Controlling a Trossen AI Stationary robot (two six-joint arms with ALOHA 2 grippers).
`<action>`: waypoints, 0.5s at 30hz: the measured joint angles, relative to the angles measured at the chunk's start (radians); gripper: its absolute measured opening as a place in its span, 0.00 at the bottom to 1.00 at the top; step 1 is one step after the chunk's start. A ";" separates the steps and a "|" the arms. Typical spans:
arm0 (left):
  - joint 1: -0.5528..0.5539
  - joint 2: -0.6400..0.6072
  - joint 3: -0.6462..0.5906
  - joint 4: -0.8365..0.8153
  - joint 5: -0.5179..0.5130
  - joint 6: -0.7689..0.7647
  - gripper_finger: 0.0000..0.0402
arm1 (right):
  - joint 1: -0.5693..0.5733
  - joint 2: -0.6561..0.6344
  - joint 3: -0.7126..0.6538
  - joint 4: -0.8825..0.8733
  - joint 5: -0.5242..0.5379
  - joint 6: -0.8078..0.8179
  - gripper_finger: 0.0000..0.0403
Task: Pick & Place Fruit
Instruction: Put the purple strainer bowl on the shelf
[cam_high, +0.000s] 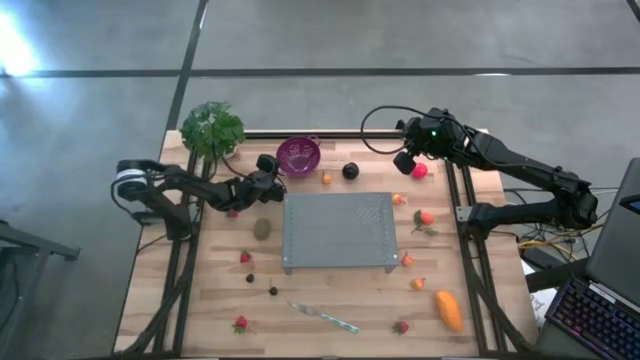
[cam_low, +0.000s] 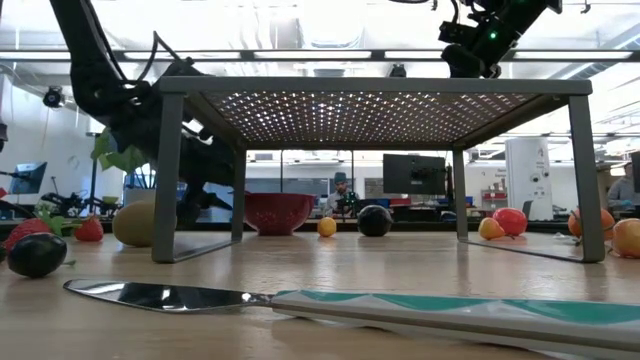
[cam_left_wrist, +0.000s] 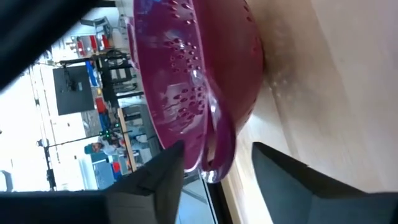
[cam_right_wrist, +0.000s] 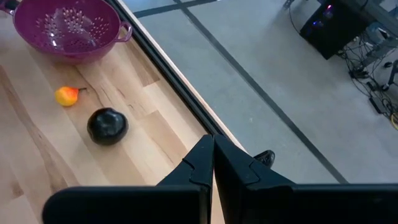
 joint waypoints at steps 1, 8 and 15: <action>-0.002 -0.002 0.000 0.000 0.000 0.000 0.42 | 0.000 0.000 -0.001 0.000 0.000 0.000 0.02; -0.031 -0.006 0.000 0.002 -0.015 -0.002 0.24 | 0.000 0.000 -0.009 0.000 0.000 0.000 0.02; -0.039 -0.008 0.000 0.017 -0.027 -0.009 0.08 | -0.017 0.000 -0.015 0.000 0.001 0.003 0.02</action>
